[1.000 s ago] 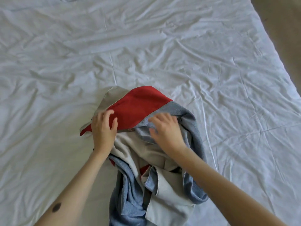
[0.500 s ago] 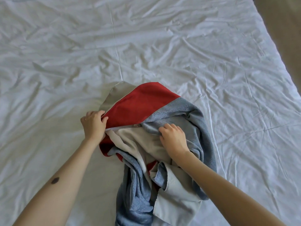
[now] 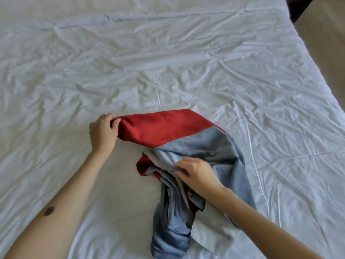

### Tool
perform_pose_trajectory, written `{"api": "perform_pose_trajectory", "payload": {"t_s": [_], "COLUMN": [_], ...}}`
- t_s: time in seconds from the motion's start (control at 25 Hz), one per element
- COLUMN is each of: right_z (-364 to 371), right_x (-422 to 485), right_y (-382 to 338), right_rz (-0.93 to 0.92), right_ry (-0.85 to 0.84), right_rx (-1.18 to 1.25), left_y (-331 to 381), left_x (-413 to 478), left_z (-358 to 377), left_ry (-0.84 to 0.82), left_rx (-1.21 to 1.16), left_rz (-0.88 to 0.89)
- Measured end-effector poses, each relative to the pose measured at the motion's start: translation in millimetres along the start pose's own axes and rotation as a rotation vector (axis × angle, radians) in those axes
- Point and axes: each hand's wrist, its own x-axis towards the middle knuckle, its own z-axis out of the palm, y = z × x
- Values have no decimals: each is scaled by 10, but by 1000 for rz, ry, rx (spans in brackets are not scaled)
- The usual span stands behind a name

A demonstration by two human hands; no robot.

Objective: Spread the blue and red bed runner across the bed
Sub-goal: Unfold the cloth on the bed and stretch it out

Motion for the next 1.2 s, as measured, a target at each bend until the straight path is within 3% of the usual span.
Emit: {"api": "perform_pose_trajectory", "payload": {"t_s": [0.16, 0.36, 0.52, 0.88, 1.2], "right_z": [113, 407, 643, 846, 751], "right_x": [-298, -626, -781, -794, -831], "right_y": [-450, -655, -709, -771, -793], "right_rz": [-180, -270, -264, -184, -84], "right_ry": [-81, -223, -366, -393, -437], "right_rx": [69, 18, -25, -51, -97], "left_y": [53, 6, -162, -442, -298], "left_x": [40, -143, -383, -832, -1171], "left_z": [-465, -670, -706, -774, -783], "left_ry": [36, -32, -60, -104, -95], "left_rx": [57, 183, 225, 220, 201], "left_rz": [49, 41, 6, -57, 21]}}
